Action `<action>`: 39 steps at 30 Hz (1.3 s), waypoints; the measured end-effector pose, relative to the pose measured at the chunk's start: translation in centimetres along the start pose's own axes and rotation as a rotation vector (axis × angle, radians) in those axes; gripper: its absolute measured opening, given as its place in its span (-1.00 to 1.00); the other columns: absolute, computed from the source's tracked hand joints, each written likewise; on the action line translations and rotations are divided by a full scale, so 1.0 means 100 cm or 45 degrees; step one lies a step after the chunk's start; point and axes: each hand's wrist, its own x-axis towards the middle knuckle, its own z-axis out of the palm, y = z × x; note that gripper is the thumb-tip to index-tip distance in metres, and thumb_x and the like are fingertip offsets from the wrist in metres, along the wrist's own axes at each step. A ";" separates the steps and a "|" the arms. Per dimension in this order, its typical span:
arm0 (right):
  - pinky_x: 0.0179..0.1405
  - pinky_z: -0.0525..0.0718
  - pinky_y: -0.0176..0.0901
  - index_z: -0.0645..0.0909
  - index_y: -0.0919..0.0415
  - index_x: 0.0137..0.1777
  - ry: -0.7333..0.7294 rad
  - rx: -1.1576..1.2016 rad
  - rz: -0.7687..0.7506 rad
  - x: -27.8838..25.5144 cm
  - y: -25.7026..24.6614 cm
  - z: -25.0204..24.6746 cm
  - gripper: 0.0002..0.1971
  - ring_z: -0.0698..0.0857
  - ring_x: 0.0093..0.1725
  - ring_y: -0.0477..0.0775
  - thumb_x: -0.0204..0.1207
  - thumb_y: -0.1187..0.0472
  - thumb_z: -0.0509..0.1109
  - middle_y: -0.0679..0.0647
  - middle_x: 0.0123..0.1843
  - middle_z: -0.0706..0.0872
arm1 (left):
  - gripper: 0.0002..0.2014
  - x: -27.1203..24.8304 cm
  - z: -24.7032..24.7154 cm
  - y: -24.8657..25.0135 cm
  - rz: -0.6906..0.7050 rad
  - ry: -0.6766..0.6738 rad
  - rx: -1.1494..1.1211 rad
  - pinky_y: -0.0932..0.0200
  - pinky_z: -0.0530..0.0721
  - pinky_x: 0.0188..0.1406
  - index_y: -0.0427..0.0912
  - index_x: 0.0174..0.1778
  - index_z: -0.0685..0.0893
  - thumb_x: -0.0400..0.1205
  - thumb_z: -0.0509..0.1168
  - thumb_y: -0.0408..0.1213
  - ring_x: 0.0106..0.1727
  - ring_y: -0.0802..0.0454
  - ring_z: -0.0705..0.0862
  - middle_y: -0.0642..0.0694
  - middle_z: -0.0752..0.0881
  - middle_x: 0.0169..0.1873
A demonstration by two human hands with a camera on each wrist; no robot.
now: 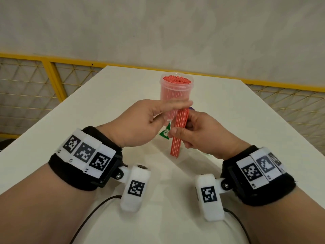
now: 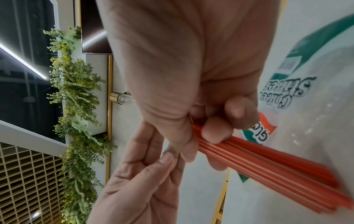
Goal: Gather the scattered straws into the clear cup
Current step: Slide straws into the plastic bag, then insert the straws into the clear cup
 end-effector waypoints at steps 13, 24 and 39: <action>-0.44 0.53 -0.33 0.59 0.25 0.12 0.046 0.039 -0.049 0.003 -0.002 -0.003 -0.89 0.57 -0.51 -0.18 0.65 0.27 0.34 0.01 -0.18 0.82 | -0.62 0.004 -0.006 0.005 -0.141 0.262 -0.025 0.16 0.53 0.43 -0.05 0.41 0.56 0.74 0.11 -0.49 0.35 0.21 0.63 0.01 0.67 0.33; -0.54 0.39 -0.25 0.65 0.19 -0.14 0.040 0.699 -0.220 0.026 -0.045 -0.039 -0.93 0.38 -0.56 -0.05 0.55 0.25 0.35 0.28 -0.37 0.58 | -0.58 0.042 -0.027 0.012 -0.501 -0.368 -0.462 0.11 0.70 0.21 0.00 0.17 0.68 0.44 0.47 0.06 0.15 -0.05 0.75 -0.16 0.78 0.10; -0.61 0.34 -0.28 0.64 0.39 0.09 0.168 0.496 -0.030 0.085 -0.058 -0.066 -0.81 0.41 -0.60 -0.08 0.51 0.34 0.46 0.03 -0.53 0.52 | -0.72 0.079 -0.013 -0.013 -0.546 -0.038 -0.991 0.32 0.32 -0.62 -0.15 -0.04 0.55 0.53 0.21 0.01 -0.51 0.16 0.36 0.04 0.47 -0.49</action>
